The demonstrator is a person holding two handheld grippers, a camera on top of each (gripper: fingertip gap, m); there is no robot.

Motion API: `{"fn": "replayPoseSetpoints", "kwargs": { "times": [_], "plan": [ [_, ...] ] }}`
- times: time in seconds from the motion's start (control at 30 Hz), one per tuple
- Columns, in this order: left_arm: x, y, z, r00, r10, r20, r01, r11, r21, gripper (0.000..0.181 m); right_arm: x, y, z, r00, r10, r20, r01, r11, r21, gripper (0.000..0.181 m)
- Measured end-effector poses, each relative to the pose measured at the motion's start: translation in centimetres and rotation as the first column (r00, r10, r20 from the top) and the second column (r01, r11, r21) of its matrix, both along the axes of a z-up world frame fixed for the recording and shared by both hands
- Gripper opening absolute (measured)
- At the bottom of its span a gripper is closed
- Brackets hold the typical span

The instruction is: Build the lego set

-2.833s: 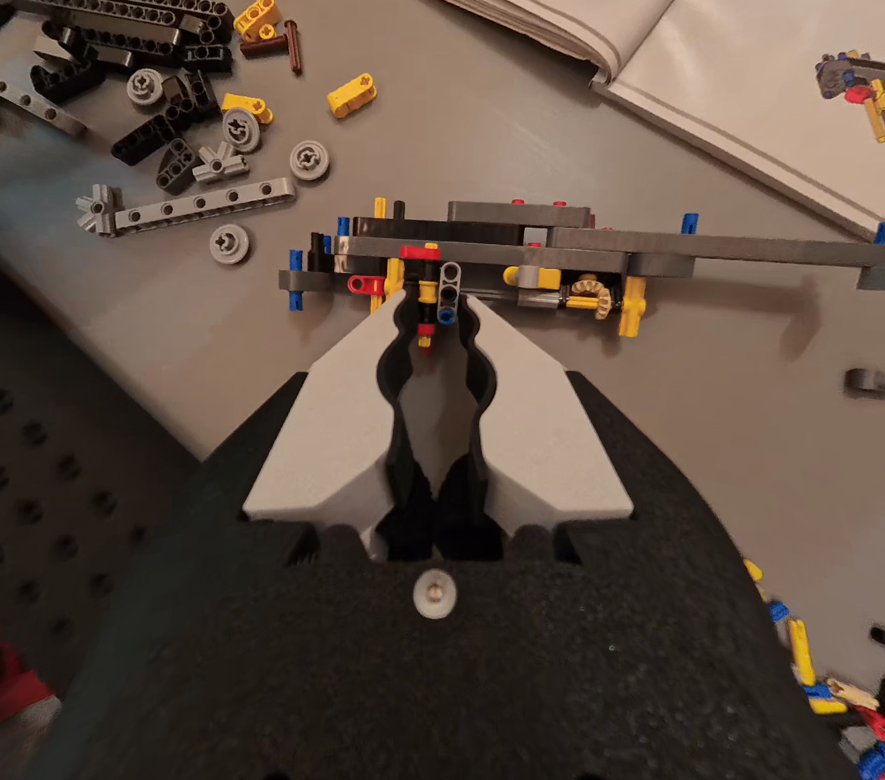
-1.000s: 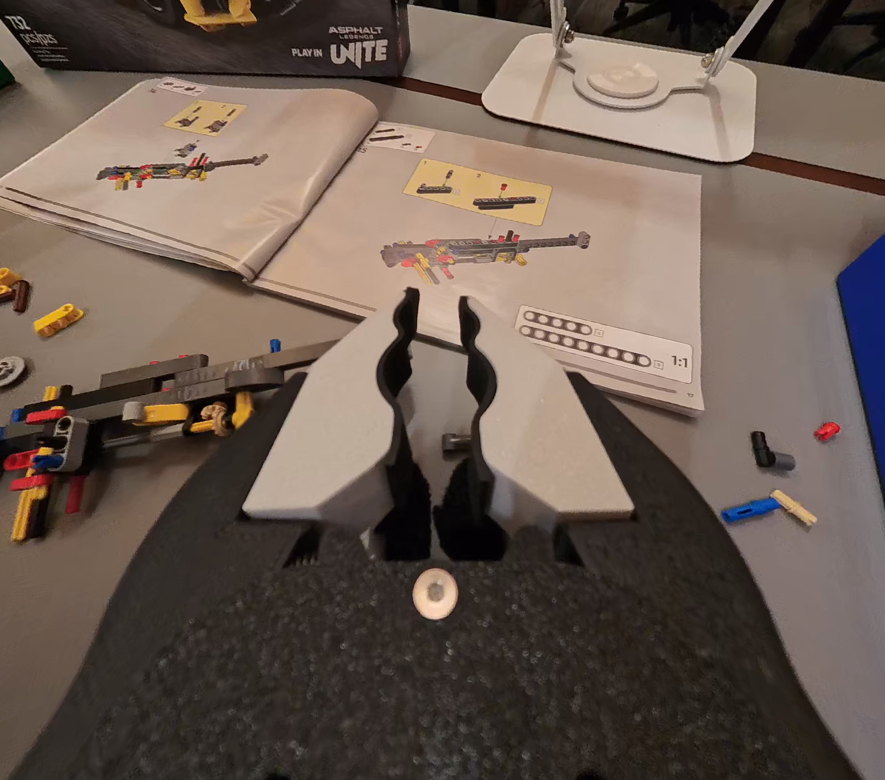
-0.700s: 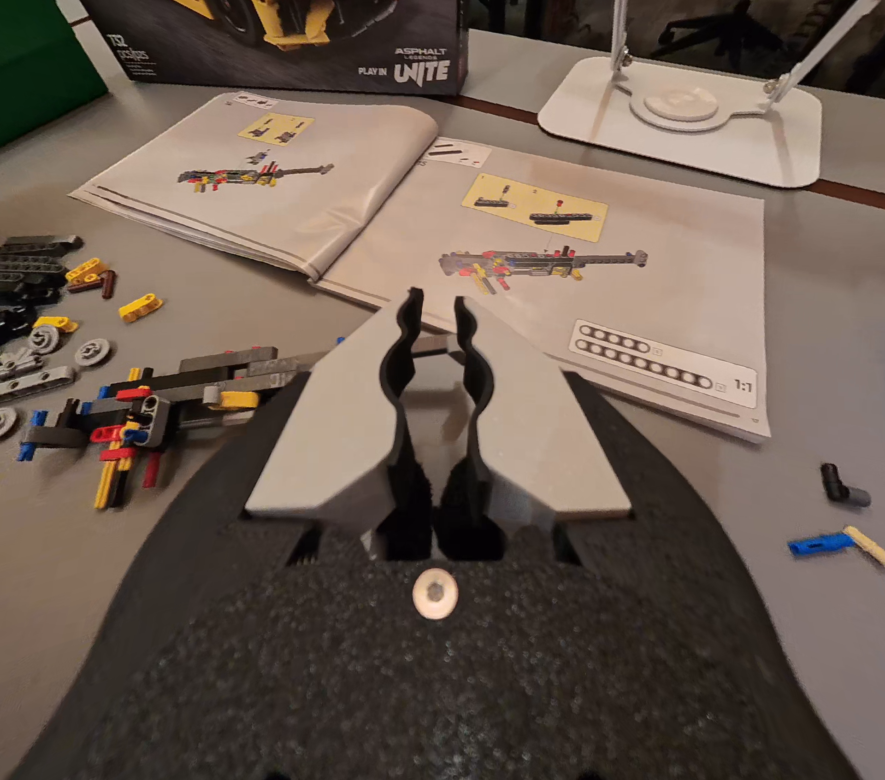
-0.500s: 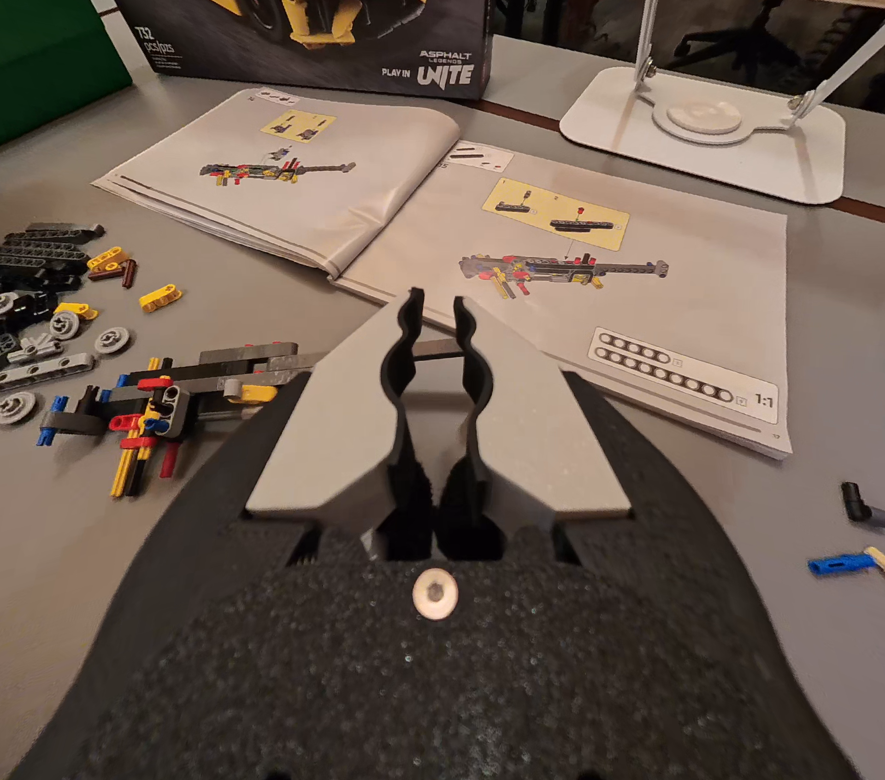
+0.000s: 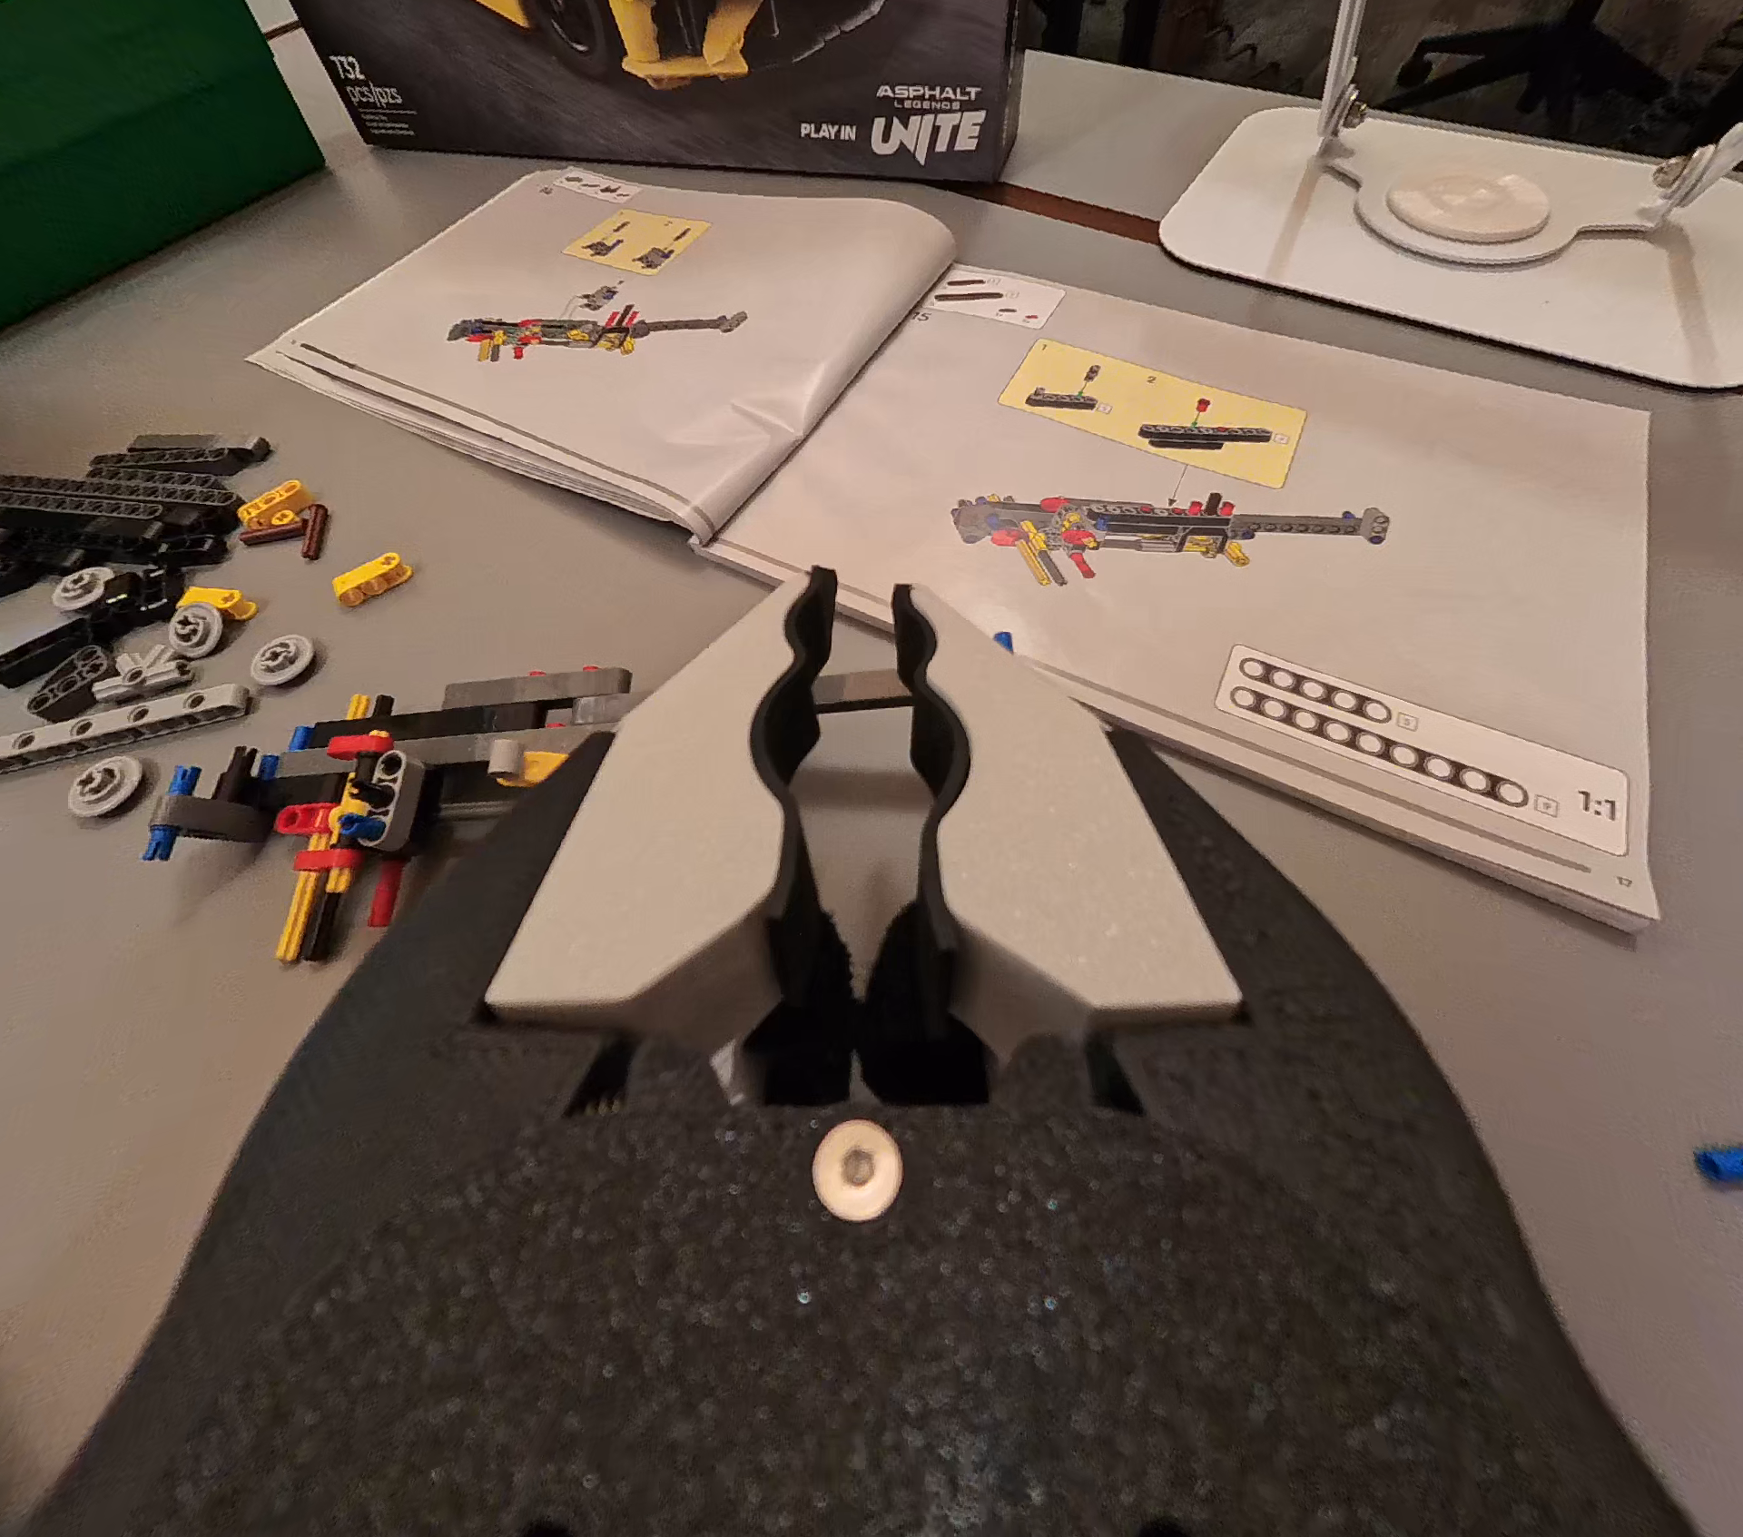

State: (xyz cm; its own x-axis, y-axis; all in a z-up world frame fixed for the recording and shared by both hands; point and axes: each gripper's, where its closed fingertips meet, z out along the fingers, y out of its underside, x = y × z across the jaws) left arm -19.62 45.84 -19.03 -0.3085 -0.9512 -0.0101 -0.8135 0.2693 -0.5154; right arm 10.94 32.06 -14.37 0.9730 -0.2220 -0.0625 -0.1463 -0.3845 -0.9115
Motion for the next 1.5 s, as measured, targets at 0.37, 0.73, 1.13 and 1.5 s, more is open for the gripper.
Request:
{"fn": "replayPoseSetpoints", "kwargs": {
  "times": [0.37, 0.73, 1.13, 1.5],
  "plan": [
    [3.0, -0.6, -1.3, 0.999, -0.019, -0.044, 0.025, 0.989, 0.146, 0.012, -0.1, 0.0, 0.2, 1.000, 0.008, 0.021, -0.008, 1.000, 0.001, 0.011],
    [2.4, -1.0, -0.9, 1.000, -0.005, -0.023, 0.008, 0.993, 0.121, 0.021, -0.1, 0.1, 0.1, 1.000, 0.015, 0.020, -0.015, 1.000, -0.004, 0.011],
    [0.9, 4.1, -0.4, 0.998, 0.058, -0.024, -0.052, 0.978, 0.201, 0.013, -0.2, 0.1, -0.1, 1.000, 0.022, 0.020, -0.021, 1.000, -0.009, 0.011],
    [-3.3, 5.7, -0.5, 0.973, 0.191, -0.127, -0.168, 0.970, 0.173, 0.019, -0.2, 0.1, 0.0, 1.000, 0.021, 0.018, -0.021, 1.000, -0.007, 0.011]
  ]
}}
